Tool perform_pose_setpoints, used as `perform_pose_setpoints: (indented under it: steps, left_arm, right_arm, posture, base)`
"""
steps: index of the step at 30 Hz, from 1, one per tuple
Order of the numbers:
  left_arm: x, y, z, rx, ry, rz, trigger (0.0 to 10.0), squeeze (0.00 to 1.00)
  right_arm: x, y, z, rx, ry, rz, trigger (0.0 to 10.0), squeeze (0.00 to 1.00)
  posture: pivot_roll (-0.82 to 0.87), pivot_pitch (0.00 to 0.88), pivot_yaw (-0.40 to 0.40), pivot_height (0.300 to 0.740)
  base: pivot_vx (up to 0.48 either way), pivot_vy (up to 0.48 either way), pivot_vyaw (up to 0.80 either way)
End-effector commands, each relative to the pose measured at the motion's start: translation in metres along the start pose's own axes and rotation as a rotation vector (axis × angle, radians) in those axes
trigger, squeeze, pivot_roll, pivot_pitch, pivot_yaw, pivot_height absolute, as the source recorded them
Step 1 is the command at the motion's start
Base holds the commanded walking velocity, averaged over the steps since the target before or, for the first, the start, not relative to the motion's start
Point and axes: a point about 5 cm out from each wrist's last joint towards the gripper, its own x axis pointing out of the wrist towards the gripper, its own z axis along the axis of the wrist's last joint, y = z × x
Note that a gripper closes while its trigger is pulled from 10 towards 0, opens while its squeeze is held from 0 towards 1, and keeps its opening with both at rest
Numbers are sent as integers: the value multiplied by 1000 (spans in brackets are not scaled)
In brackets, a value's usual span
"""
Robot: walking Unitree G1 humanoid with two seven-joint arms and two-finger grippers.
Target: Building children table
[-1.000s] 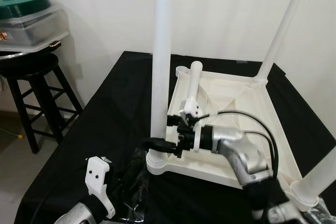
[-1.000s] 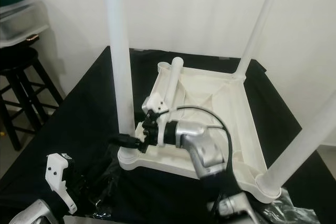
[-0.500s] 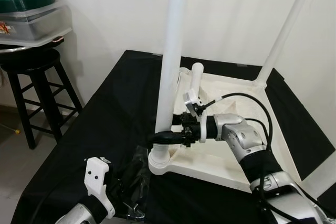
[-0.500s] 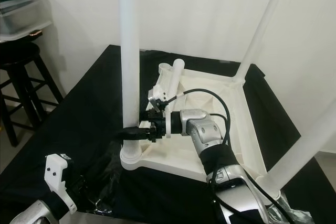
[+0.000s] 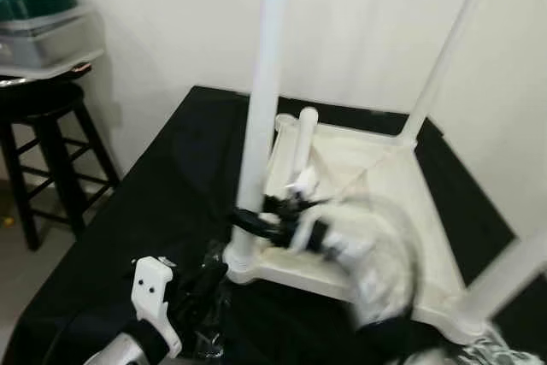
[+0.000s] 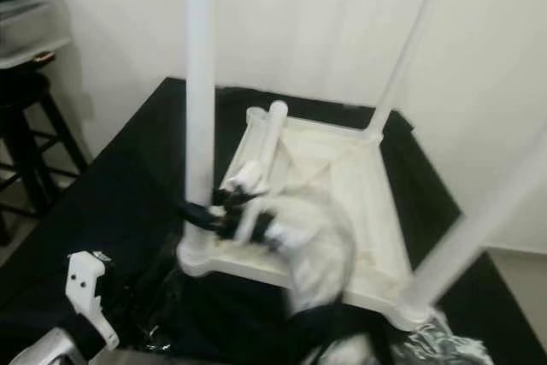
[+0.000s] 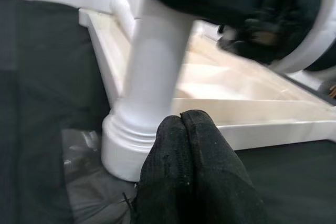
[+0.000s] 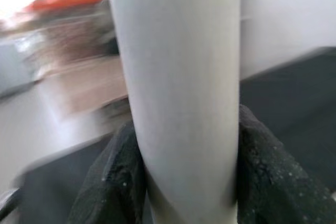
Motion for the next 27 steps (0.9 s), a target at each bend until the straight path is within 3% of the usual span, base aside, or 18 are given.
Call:
perform_pose_setpoints:
  steps: [1,4,5,12,13,14,15,16,19,21,23,24,26,27]
  left_arm:
    - [-3,3,-1,5,20,-2,10000,0]
    - [0,3,-1,1,23,-16,10000,0]
    - [1,3,-1,2,26,-25,10000,0]
    - [0,4,0,9,20,-1,10000,0]
    - [0,5,0,9,16,6,10000,0]
    - [0,5,0,8,15,9,10000,0]
    - [0,6,0,6,16,7,10000,0]
    - [0,6,0,6,16,7,10000,0]
    - [1,6,0,4,20,3,10000,0]
    - [1,6,0,4,20,3,10000,0]
    - [1,6,-1,4,22,3,10000,0]
    - [1,6,-1,4,22,3,10000,0]
    - [3,6,-1,3,25,2,10000,0]
    - [3,6,-1,3,26,2,10000,0]
  right_arm:
    - [-12,-4,-13,-48,52,-187,0,0]
    - [-16,-1,-29,-36,143,-135,0,0]
    - [-18,-4,-35,12,166,-149,0,0]
    - [-17,8,-35,22,189,-161,0,0]
    - [-16,11,-34,52,187,-147,10000,0]
    - [-16,12,-32,71,183,-126,10000,153]
    - [-16,15,-29,89,174,-67,10000,1000]
    - [-16,15,-29,89,174,-67,10000,1000]
    - [-18,19,-17,27,157,123,10000,1000]
    - [-18,19,-17,27,157,123,10000,1000]
    - [-20,16,-6,-34,145,245,10000,1000]
    - [-20,16,-6,-34,145,245,10000,1000]
    - [-24,6,9,-96,157,423,10000,0]
    - [-26,2,11,-112,173,461,10000,0]
  posture:
    - [52,0,-60,740]
    - [59,0,-58,740]
    - [60,0,-60,740]
    - [68,0,-69,740]
    - [75,0,-76,740]
    - [75,0,-76,740]
    - [78,0,-80,740]
    - [78,0,-80,740]
    - [77,0,-79,740]
    - [77,0,-79,740]
    - [79,0,-76,740]
    - [79,0,-76,740]
    - [87,0,-73,740]
    - [87,0,-73,740]
  base:
    - [0,0,0]
    - [0,0,0]
    - [0,0,0]
    - [0,0,0]
    - [0,0,0]
    - [0,0,0]
    - [0,0,0]
    - [0,0,0]
    - [0,0,0]
    - [0,0,0]
    - [0,0,0]
    - [0,0,0]
    - [0,0,0]
    - [0,0,0]
